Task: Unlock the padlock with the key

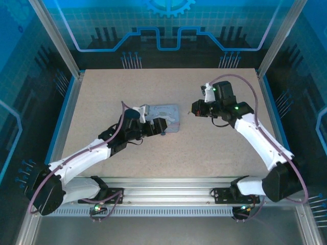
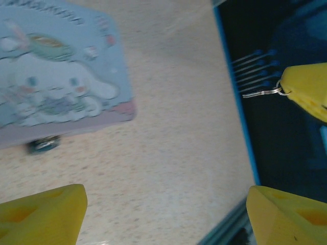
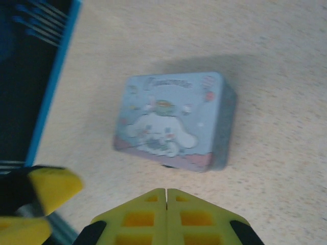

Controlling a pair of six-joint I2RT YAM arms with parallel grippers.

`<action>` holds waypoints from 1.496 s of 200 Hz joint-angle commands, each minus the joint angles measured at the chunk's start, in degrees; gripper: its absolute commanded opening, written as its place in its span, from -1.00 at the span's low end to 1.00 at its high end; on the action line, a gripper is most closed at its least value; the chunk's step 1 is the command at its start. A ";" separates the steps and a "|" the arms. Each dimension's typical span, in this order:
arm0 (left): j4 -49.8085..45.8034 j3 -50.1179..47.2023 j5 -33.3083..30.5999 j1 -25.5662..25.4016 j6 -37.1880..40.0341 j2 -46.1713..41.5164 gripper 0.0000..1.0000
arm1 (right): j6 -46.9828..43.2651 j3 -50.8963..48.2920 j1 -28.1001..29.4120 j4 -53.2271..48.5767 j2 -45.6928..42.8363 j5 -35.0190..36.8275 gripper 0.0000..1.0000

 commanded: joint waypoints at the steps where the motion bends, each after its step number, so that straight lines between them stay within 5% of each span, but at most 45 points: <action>1: 7.63 2.38 9.26 1.00 0.02 -0.65 0.67 | -1.79 -0.12 -0.33 -1.80 -3.86 -12.00 -1.00; 31: 16.71 2.70 16.58 1.22 -1.88 1.16 0.71 | -1.31 0.21 0.25 -2.17 -6.51 -20.95 -1.00; 51: 23.38 1.95 19.07 1.19 -3.50 2.61 0.96 | -0.97 0.46 1.55 -2.16 -7.65 -23.77 -1.00; 90: 39.00 -0.65 23.22 1.19 -9.02 6.20 0.91 | 0.55 0.24 2.35 -1.20 -7.86 -27.13 -1.00; 131: 48.47 -1.01 28.60 0.66 -13.34 9.87 0.61 | 3.38 -0.77 2.68 2.40 -7.55 -29.29 -1.00; 238: 49.10 0.22 31.24 -1.18 -13.51 10.89 0.13 | 6.51 -1.10 2.64 4.71 -7.44 -28.49 -1.00; 270: 49.07 0.65 31.15 -1.62 -13.31 11.24 0.23 | 7.11 -1.48 2.71 5.42 -7.34 -28.82 -1.00; 299: 48.94 1.05 31.20 -1.58 -13.22 11.26 0.07 | 7.05 -1.65 2.69 5.43 -7.39 -28.56 -1.00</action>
